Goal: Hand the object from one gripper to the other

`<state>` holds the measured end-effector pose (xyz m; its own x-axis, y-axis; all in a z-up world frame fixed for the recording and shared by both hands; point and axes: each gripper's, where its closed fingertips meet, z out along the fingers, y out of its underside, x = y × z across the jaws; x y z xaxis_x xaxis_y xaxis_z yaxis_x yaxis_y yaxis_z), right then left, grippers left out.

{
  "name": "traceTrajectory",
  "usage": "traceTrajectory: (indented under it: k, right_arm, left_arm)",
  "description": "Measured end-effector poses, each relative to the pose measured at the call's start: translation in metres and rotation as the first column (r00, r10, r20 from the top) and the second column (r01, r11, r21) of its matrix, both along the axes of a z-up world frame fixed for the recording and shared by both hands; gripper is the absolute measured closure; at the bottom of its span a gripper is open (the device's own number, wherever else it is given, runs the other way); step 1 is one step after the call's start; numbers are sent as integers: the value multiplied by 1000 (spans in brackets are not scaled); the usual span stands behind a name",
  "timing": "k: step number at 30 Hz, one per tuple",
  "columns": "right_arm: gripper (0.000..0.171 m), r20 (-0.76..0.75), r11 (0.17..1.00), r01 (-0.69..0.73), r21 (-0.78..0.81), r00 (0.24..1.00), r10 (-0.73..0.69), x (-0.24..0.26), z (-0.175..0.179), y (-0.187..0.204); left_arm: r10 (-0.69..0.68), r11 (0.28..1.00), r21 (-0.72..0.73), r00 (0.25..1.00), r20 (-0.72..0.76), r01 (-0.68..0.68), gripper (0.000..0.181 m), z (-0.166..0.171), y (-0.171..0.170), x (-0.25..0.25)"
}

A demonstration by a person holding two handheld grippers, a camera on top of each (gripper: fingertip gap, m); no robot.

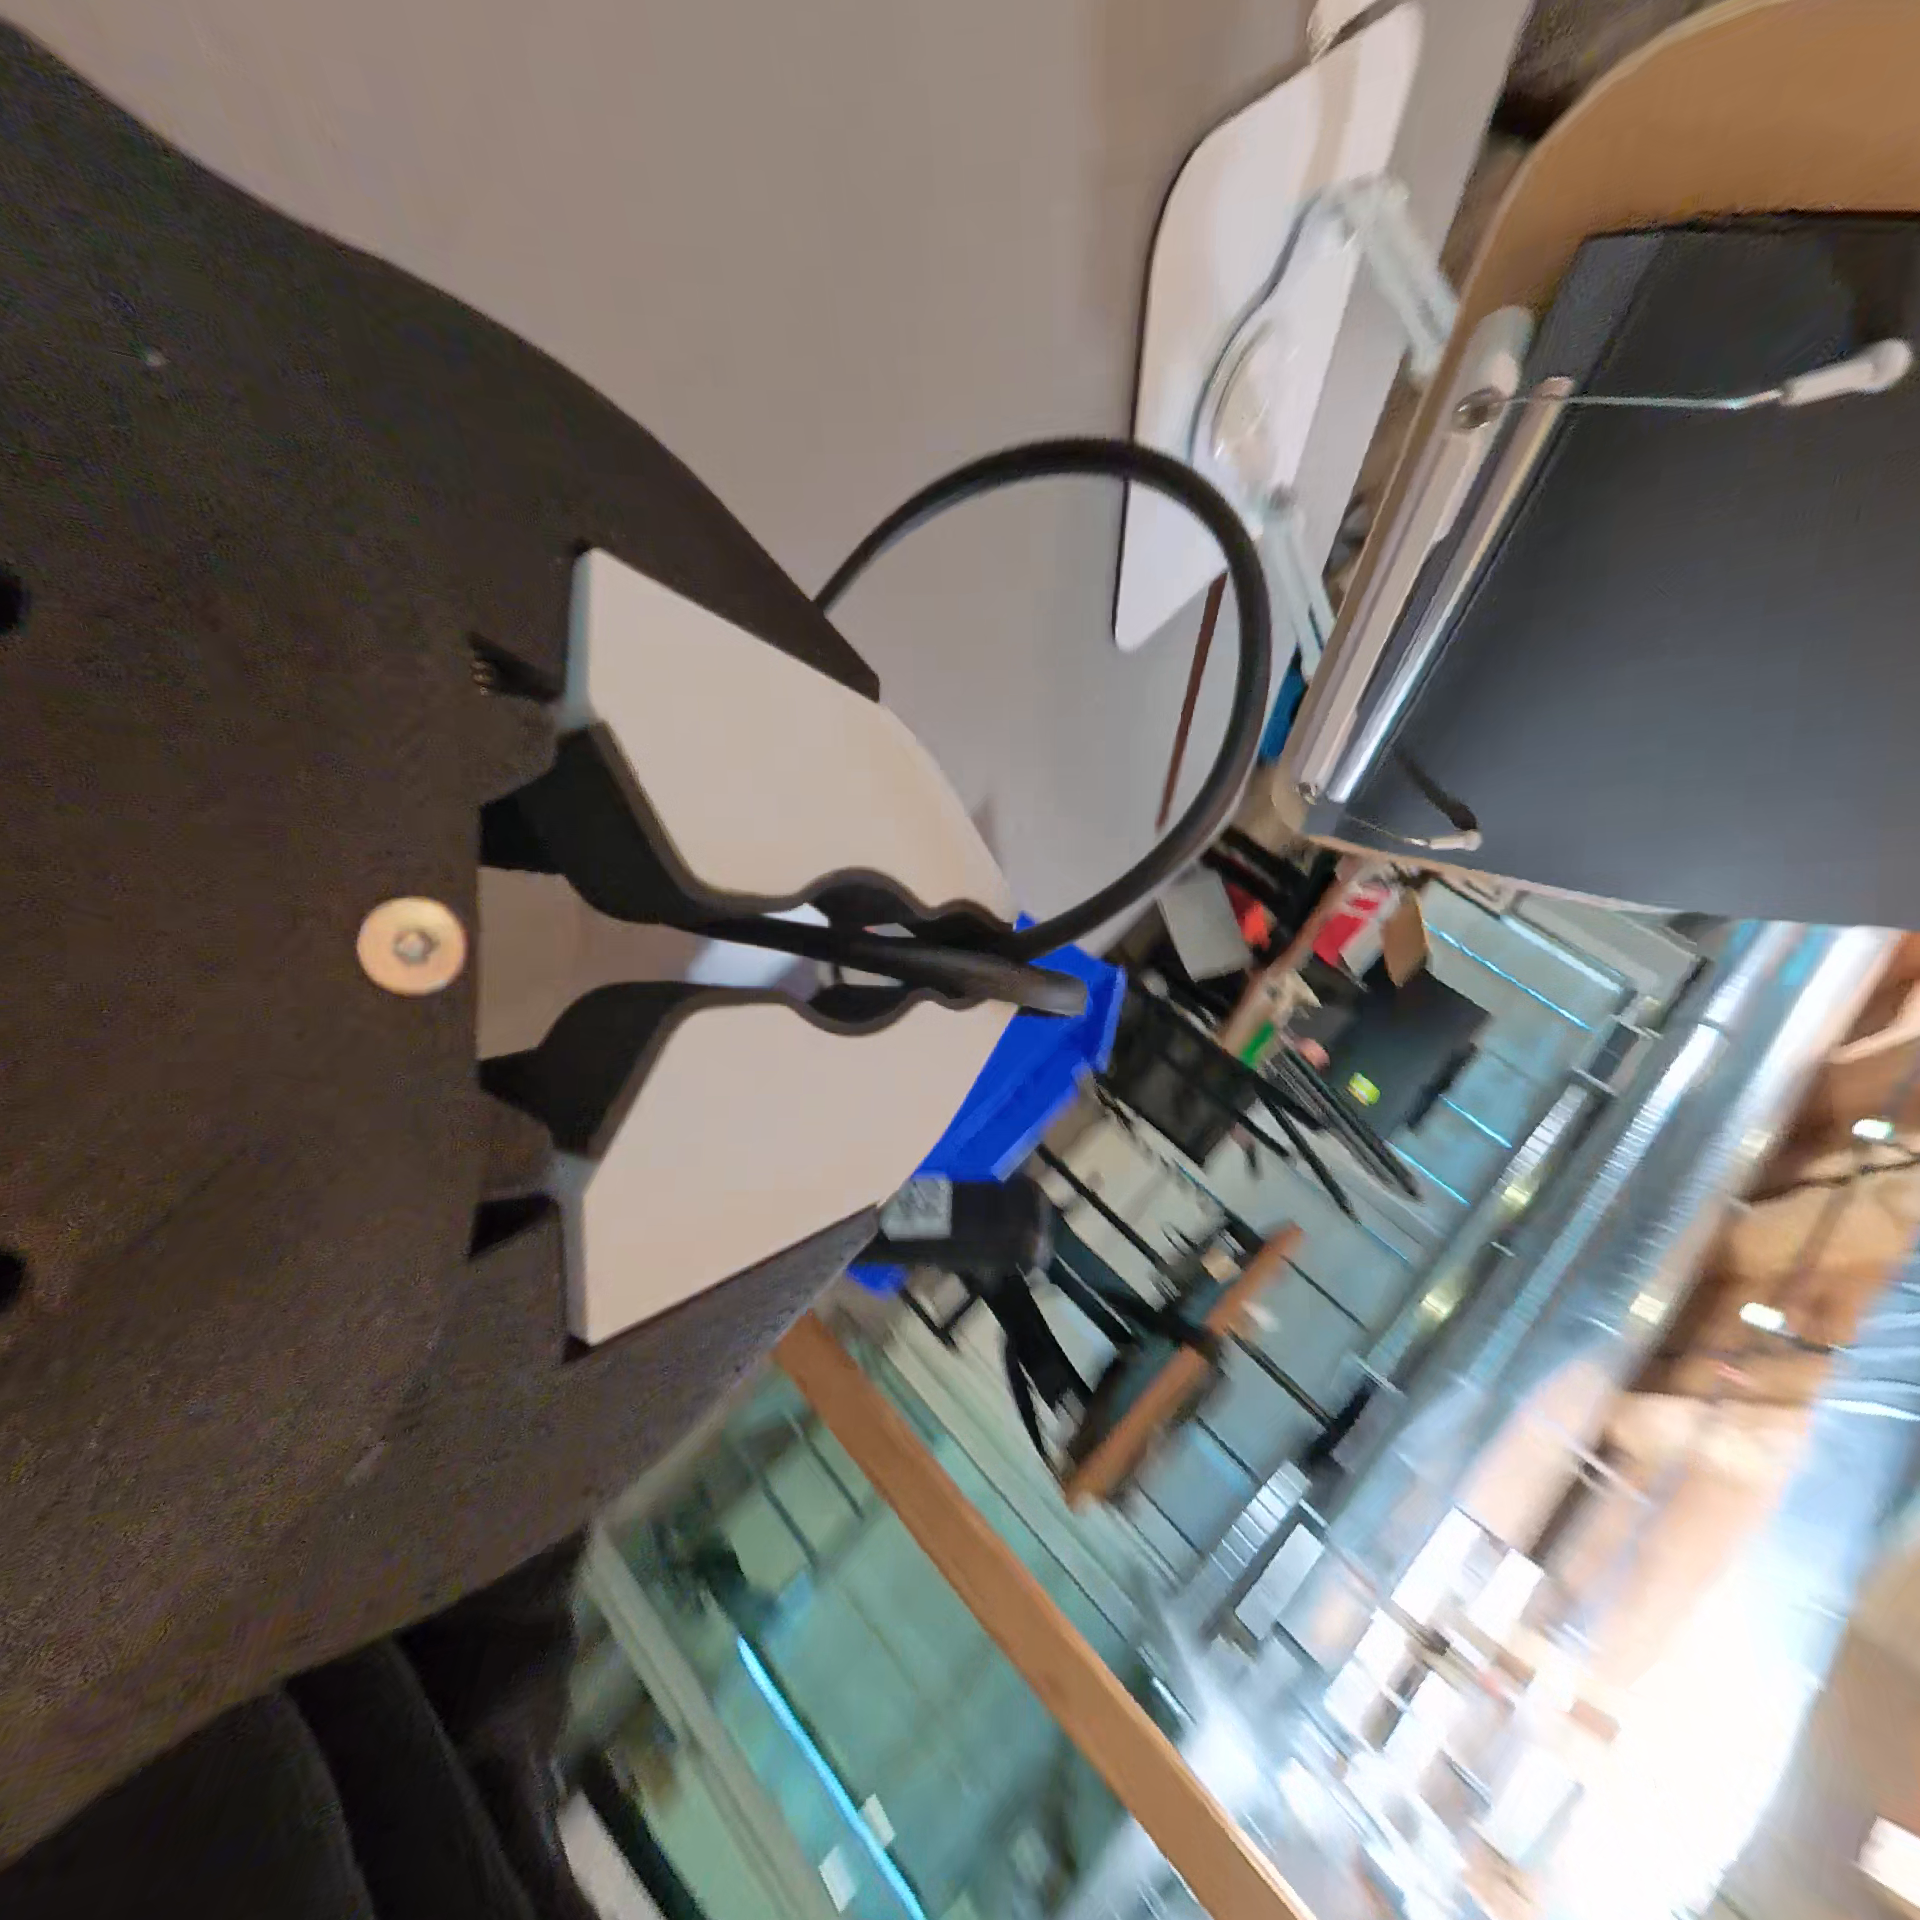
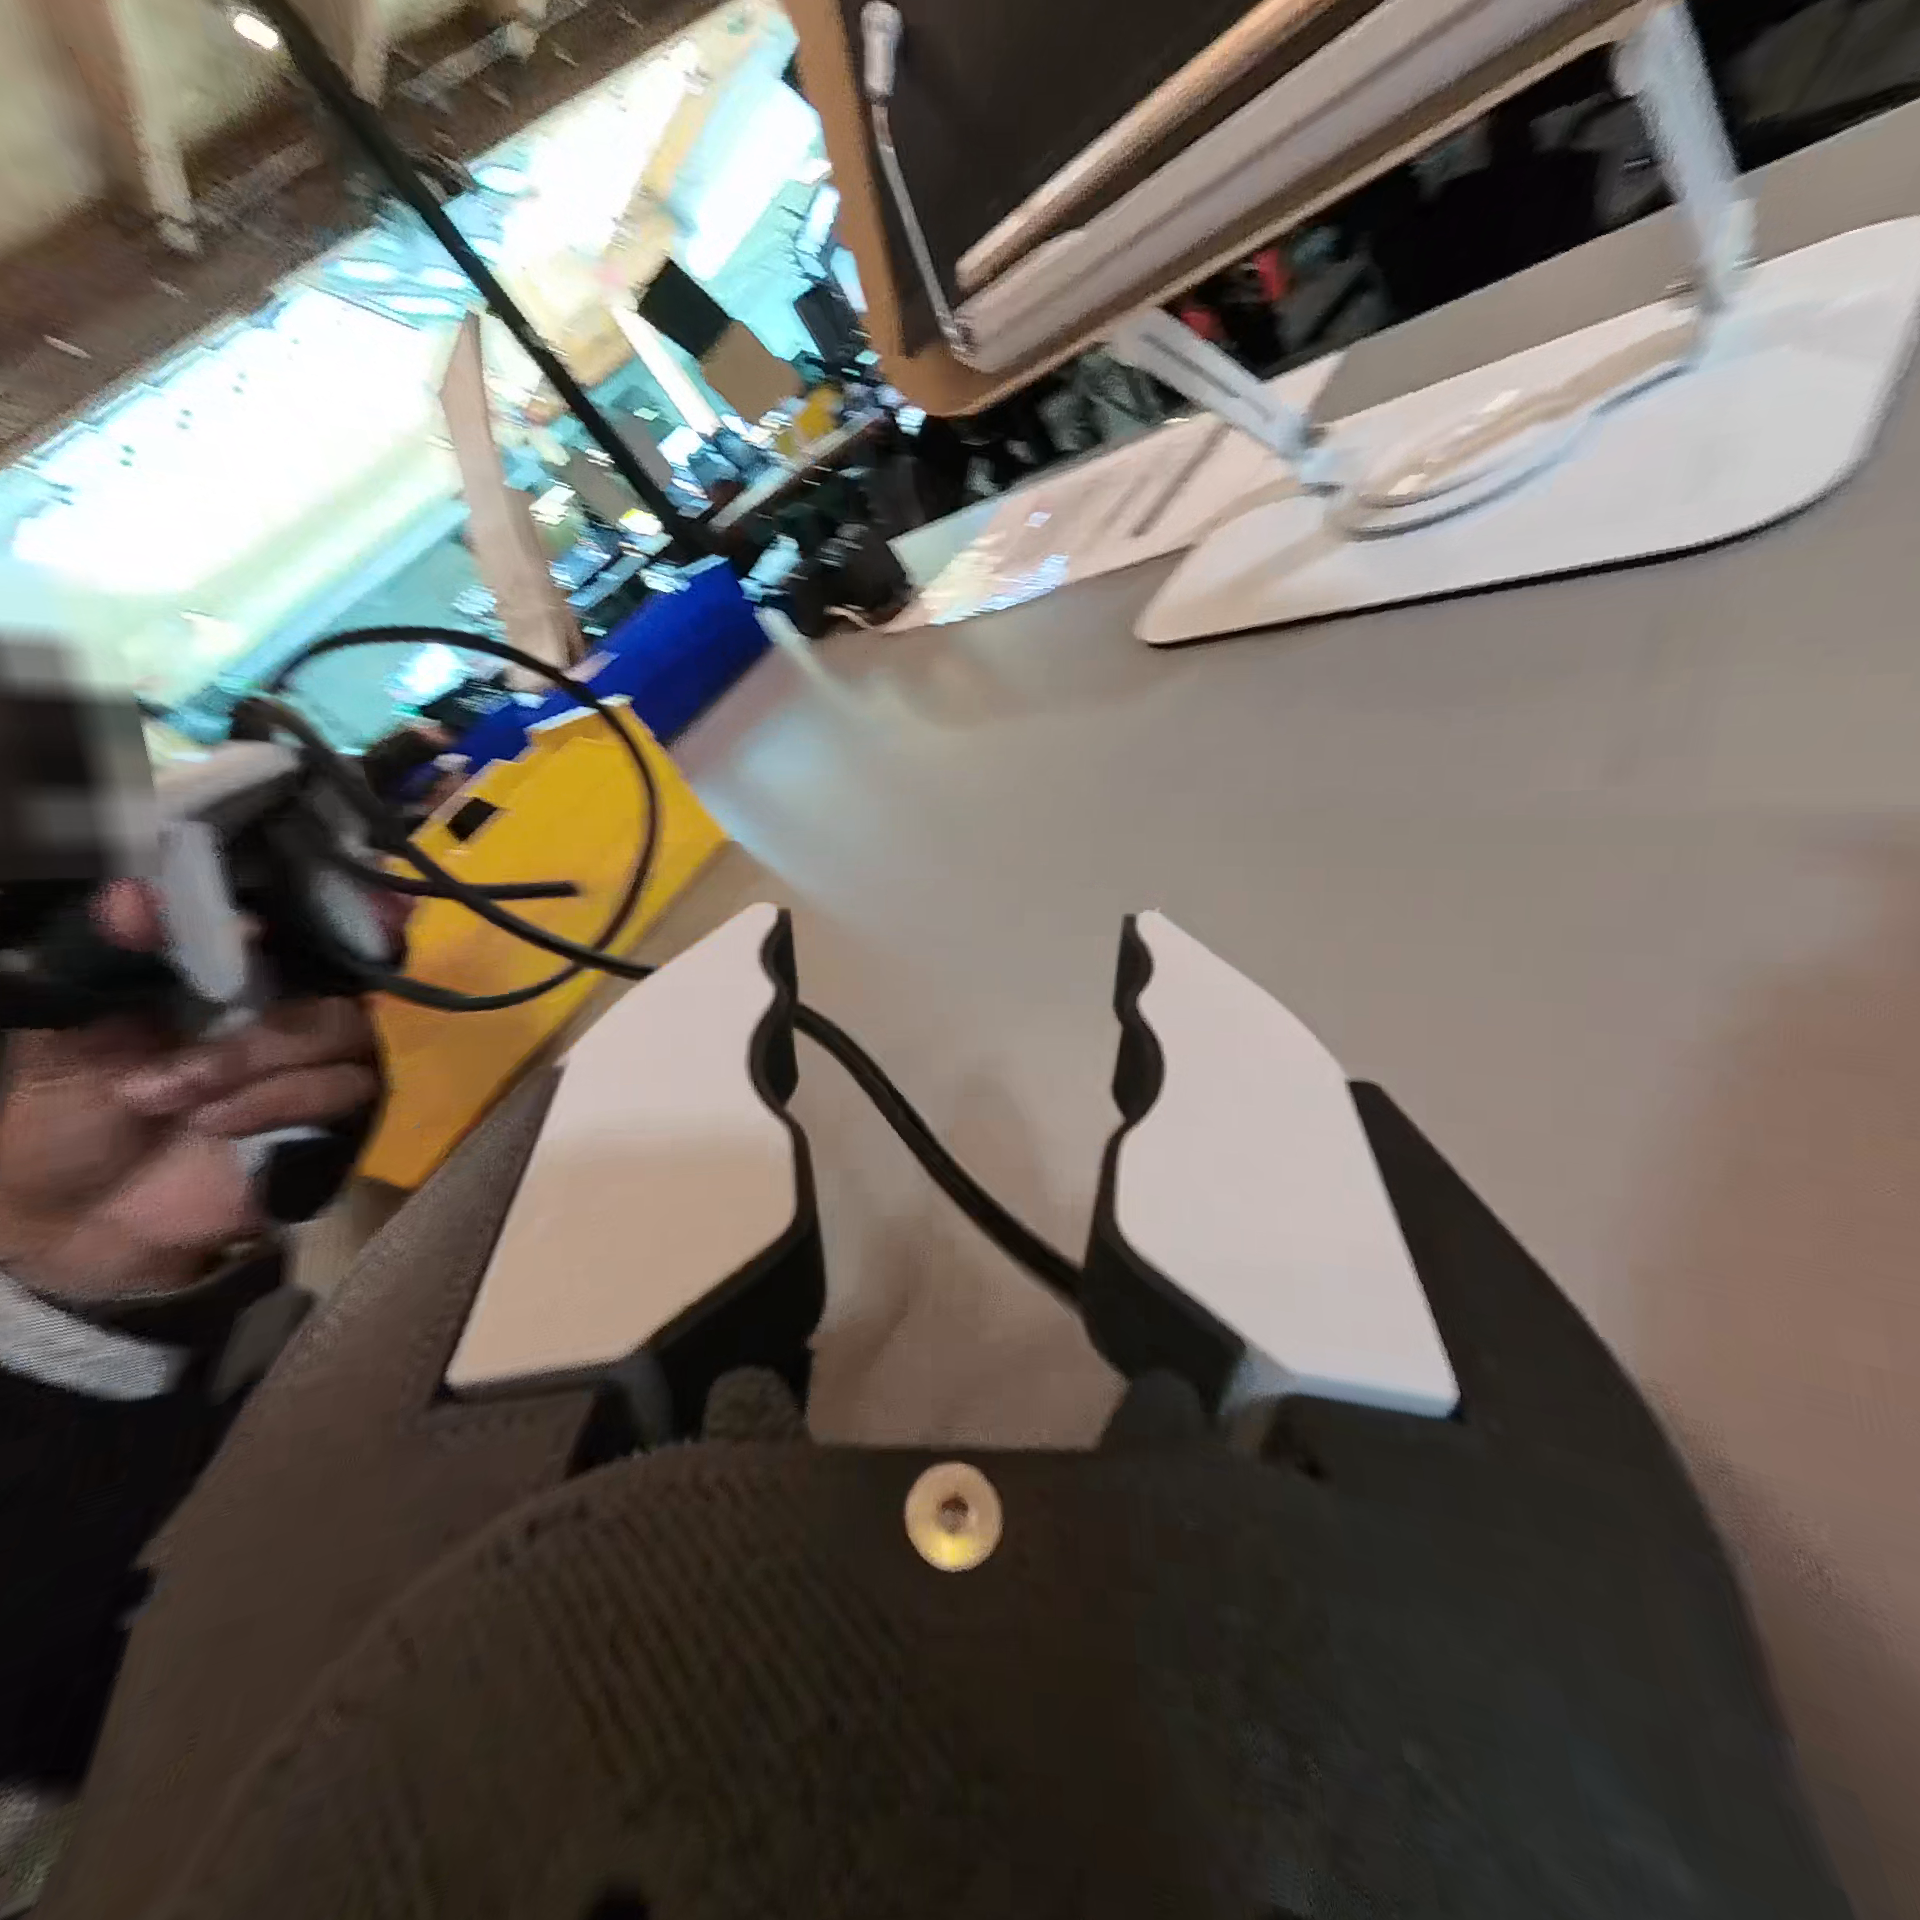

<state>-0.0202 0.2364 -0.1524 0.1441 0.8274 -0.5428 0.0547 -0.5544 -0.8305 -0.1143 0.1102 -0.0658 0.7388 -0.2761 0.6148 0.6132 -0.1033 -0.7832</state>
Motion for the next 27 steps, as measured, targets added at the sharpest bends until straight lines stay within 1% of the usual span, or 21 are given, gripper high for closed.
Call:
traceTrajectory:
  k: [2,3,5,6,7,8,10,12,13,14,17,19,22,23,25,27]
  right_arm:
    - [106,26,998,58,24,998,-59,4,-3,9]
    - [104,15,996,84,22,996,-85,6,-1,13]
    - [100,-30,991,131,36,991,-130,12,8,20]
    - [100,-74,988,135,74,989,-129,14,19,19]
    - [99,-117,981,124,146,987,-107,14,33,12]
    - [100,-145,961,106,254,987,-70,13,46,1]
    - [103,-136,866,50,497,991,21,7,58,-31]
    - [102,-92,751,-35,659,988,127,-4,55,-70]
    - [97,-71,715,-85,694,980,185,-9,51,-89]
    - [91,-45,699,-131,703,973,227,-14,46,-105]
    - [83,4,710,-209,672,960,279,-22,36,-126]
    - [84,27,703,-246,667,951,307,-22,32,-133]
    - [89,87,646,-292,706,940,331,-24,22,-143]
    - [94,107,621,-305,722,936,335,-24,19,-148]
    - [109,141,565,-310,764,936,323,-25,14,-153]
    - [142,171,500,-304,811,940,295,-24,11,-155]
  left_arm:
    - [-20,1000,24,984,178,16,177,3,-2,-7]
    - [-22,999,29,972,235,15,177,2,-3,-10]
    - [-5,1000,19,959,283,0,176,-3,-3,-16]
    - [3,1000,12,958,286,-7,176,-6,-2,-17]
    - [5,1000,6,959,284,-7,177,-7,-2,-17]
    - [1,1000,1,960,281,-1,177,-8,-1,-15]
    - [-19,1000,-2,962,273,20,176,-7,2,-8]
    - [-53,998,-8,963,264,57,177,-7,4,5]
    - [-75,997,-10,962,264,80,177,-8,6,13]
    - [-100,994,-15,958,268,108,177,-9,7,21]
    - [-172,982,-16,937,305,186,177,-11,11,45]
    - [-210,974,0,910,359,225,176,-10,12,57]
    - [-255,965,68,846,469,253,176,-3,13,66]
    - [-259,964,85,820,511,251,177,-1,13,67]
    - [-256,963,86,780,571,254,177,-3,14,69]
    - [-248,964,73,766,594,256,177,-8,15,71]
